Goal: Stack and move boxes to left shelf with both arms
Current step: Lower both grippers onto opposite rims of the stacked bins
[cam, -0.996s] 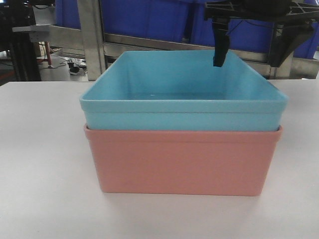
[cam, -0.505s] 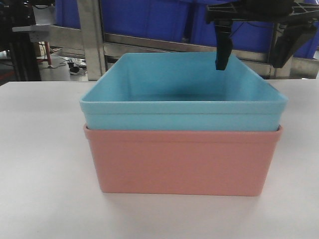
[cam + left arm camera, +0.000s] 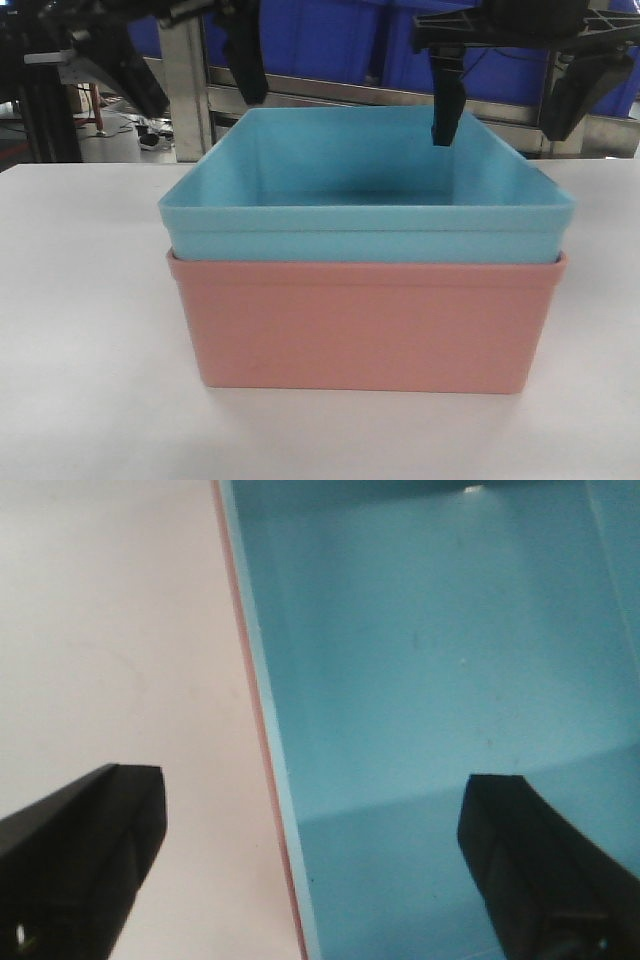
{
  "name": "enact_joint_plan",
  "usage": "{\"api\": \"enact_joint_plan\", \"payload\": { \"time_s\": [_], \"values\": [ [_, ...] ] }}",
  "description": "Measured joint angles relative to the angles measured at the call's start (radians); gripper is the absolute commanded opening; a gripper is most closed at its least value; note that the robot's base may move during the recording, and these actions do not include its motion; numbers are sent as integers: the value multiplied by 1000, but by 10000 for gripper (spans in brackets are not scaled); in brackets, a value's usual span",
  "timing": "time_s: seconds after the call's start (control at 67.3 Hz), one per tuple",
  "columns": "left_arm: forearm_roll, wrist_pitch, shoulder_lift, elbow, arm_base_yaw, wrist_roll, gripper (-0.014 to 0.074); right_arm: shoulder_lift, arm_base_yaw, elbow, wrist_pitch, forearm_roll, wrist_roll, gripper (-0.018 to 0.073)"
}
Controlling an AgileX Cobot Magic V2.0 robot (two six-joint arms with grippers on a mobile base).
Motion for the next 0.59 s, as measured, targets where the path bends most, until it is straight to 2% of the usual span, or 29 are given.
{"api": "enact_joint_plan", "payload": {
  "time_s": [0.594],
  "values": [
    [12,-10,219,-10,-2,0,494,187,0,0,-25,0,0,624]
  ]
}}
